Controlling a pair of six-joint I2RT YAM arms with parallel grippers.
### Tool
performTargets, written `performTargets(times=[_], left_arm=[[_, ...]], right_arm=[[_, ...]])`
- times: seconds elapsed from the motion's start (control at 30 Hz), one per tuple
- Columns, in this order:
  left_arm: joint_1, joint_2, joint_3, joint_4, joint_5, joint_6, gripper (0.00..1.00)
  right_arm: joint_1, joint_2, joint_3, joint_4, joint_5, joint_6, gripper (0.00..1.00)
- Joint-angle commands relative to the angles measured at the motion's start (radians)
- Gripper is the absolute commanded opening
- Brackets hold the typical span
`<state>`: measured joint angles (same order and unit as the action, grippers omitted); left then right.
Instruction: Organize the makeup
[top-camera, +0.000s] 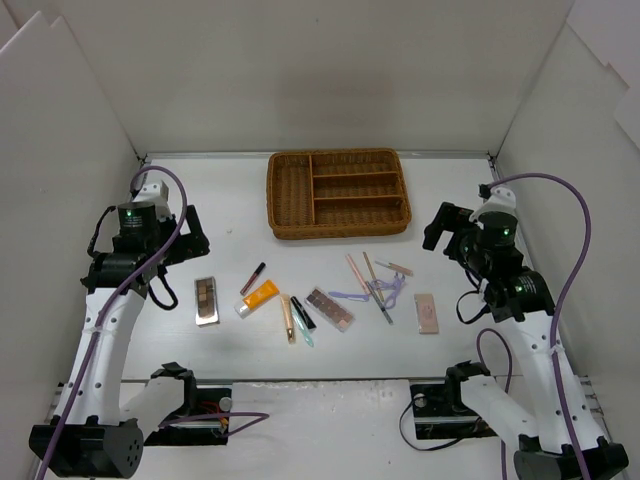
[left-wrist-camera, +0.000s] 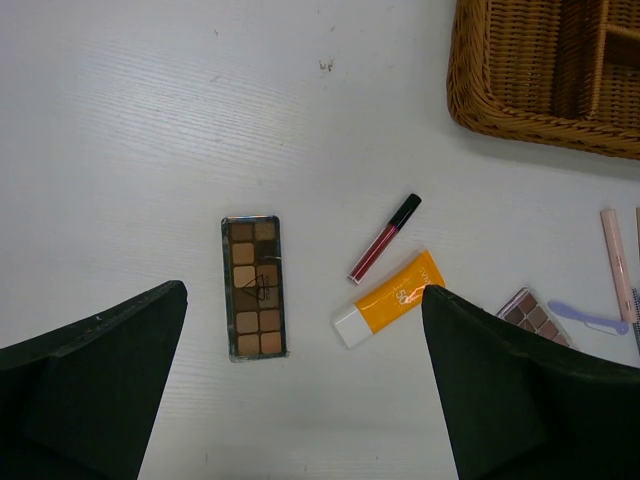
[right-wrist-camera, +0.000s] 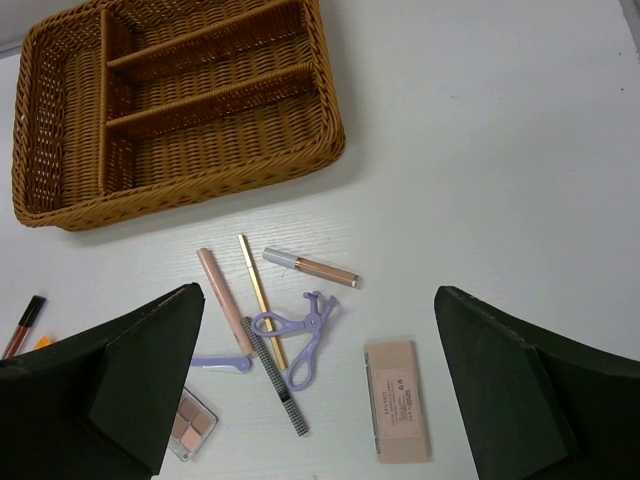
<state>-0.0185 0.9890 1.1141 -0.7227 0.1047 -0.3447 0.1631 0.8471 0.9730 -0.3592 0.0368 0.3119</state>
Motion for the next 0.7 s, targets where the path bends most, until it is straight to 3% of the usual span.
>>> performTargets(times=[0.0, 0.27, 0.47, 0.67], left_arm=[[-0.001, -0.01, 0.023, 0.009, 0.006, 0.009, 0.99], [-0.001, -0.007, 0.016, -0.012, 0.018, 0.012, 0.99], [-0.001, 0.004, 0.003, -0.034, 0.053, 0.024, 0.99], [-0.001, -0.016, -0.046, -0.014, 0.067, 0.024, 0.99]], right_arm=[[-0.005, -0.005, 0.004, 0.026, 0.023, -0.008, 0.98], [-0.005, 0.046, 0.012, -0.092, 0.049, 0.012, 0.98], [-0.014, 0.217, -0.006, -0.26, 0.008, 0.082, 0.97], [-0.014, 0.332, -0.098, -0.302, -0.029, 0.153, 0.94]])
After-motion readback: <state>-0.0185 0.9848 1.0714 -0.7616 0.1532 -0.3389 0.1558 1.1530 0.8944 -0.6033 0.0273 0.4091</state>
